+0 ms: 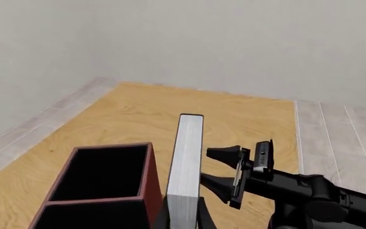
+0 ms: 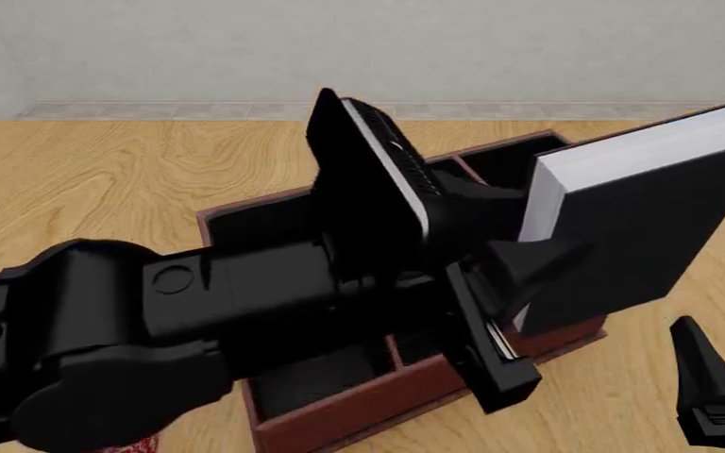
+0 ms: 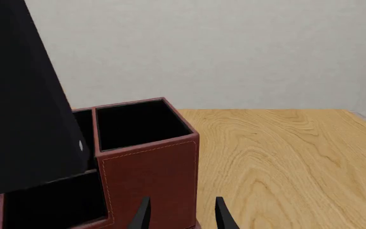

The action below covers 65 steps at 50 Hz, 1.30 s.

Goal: Pick up the book and place it in the right compartment of the caddy.

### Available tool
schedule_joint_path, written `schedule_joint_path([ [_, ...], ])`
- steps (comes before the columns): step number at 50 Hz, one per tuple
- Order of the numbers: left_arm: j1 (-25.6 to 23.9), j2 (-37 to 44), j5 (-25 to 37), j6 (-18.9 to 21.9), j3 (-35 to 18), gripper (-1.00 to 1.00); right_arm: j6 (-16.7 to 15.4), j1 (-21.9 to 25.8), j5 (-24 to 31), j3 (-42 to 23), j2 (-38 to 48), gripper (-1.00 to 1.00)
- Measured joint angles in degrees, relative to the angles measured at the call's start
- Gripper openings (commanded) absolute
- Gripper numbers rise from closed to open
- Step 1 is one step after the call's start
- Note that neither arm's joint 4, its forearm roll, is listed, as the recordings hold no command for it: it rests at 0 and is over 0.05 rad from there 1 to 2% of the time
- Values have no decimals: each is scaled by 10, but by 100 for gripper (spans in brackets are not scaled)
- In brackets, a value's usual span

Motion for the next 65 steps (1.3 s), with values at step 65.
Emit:
schedule_joint_path([
  [65, 100, 157, 0, 51, -174, -100, 0, 0, 0, 0, 0, 100],
])
